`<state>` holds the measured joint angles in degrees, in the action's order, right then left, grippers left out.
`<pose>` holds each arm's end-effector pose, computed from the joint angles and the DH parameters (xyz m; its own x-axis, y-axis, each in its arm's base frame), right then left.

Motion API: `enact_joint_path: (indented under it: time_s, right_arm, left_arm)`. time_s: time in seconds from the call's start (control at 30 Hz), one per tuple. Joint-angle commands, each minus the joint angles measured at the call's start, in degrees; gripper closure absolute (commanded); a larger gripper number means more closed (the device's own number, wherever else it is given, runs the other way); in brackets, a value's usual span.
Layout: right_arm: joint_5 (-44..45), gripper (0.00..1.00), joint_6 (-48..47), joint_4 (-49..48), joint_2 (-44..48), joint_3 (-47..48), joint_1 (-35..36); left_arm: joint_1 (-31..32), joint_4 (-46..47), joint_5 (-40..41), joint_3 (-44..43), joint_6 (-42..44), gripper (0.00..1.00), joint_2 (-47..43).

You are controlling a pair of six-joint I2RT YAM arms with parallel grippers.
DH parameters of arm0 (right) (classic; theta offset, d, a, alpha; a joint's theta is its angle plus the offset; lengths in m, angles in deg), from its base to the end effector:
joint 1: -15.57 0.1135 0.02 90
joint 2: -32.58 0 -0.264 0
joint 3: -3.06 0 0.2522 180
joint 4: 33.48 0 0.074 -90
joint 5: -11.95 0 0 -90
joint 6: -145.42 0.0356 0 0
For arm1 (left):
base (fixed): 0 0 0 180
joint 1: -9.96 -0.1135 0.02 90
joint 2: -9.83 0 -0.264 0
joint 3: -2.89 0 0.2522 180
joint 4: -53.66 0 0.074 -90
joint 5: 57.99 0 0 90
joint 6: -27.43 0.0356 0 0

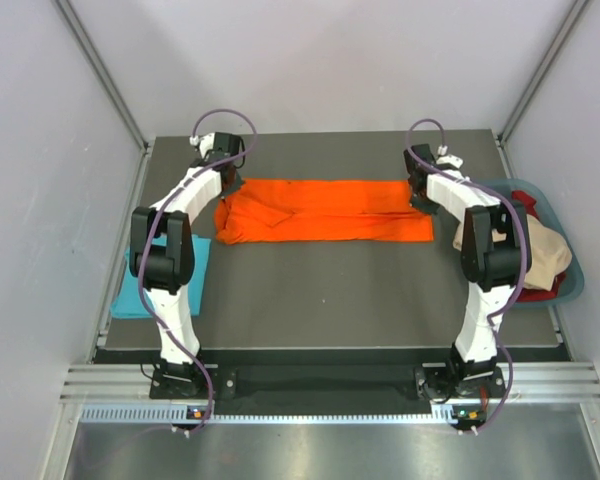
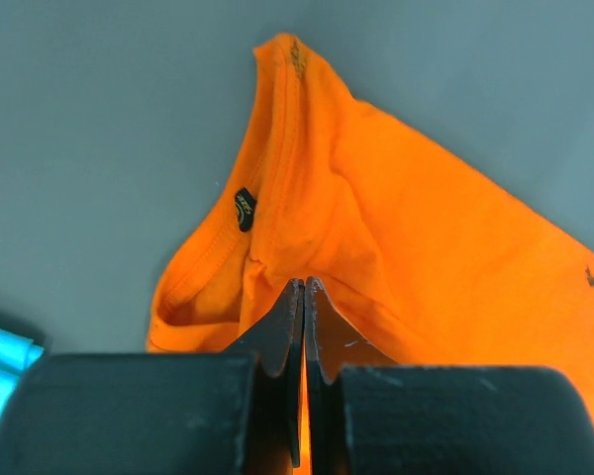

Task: Fold and stack the t-shirts
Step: Fold the tshirt

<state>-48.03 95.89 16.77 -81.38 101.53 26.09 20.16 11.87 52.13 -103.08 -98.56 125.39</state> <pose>0.4096 0.0580 0.1918 -0.6533 0.4503 -0.6086 0.6153 0.7842 -0.0803 0.4447 -0.0676 0.2257 -0.5957 -0.4535 -0.6629 -0.4883 0.8598 -0.1493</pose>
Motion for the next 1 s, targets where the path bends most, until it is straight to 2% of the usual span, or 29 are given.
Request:
enact_joint_path:
  time_s: [0.0,0.37,0.4,0.47,0.5,0.53,0.67,0.77,0.87,0.97]
  right_arm:
    - [2.85,1.0,-0.74,0.51,0.23,3.97,-0.94]
    - [2.5,1.0,-1.09,0.34,-4.0,7.13,-1.65]
    - [2.59,0.98,-1.18,0.6,-4.09,7.57,-1.82]
    - [2.59,0.85,-1.18,2.18,-3.82,8.98,-1.91]
    - [2.67,0.82,-1.36,2.7,-2.87,9.33,-1.91]
    - [2.59,0.75,-1.62,3.14,-2.07,9.6,-1.82]
    - [0.66,0.67,-4.42,2.62,3.55,7.23,-1.65]
    - [-3.2,0.68,-6.19,2.09,7.33,3.98,-1.21]
    - [-8.56,0.77,-7.42,-1.85,10.32,-1.46,-1.12]
    - [-12.7,0.81,-7.69,-5.9,11.56,-5.25,-0.86]
  left_arm:
    - [-0.35,0.35,3.08,-2.45,0.83,1.0,-0.7]
    - [-0.53,0.35,2.73,-3.59,0.74,1.0,3.26]
    - [-0.53,0.17,2.47,-4.12,0.74,1.0,3.43]
    - [-0.53,-1.05,1.59,-5.18,0.92,1.0,4.05]
    - [-0.53,-2.1,1.59,-7.09,0.83,0.98,4.31]
    - [-0.53,-3.42,1.59,-8.24,0.74,0.87,4.66]
    - [-0.53,-6.95,5.01,-10.81,1.27,0.73,2.83]
    - [-0.35,-7.04,5.11,-9.67,3.02,0.7,-0.16]
    - [1.66,-6.95,3.44,-7.12,4.52,0.7,-3.5]
    - [3.86,-2.56,-1.38,-1.5,5.84,0.7,-7.19]
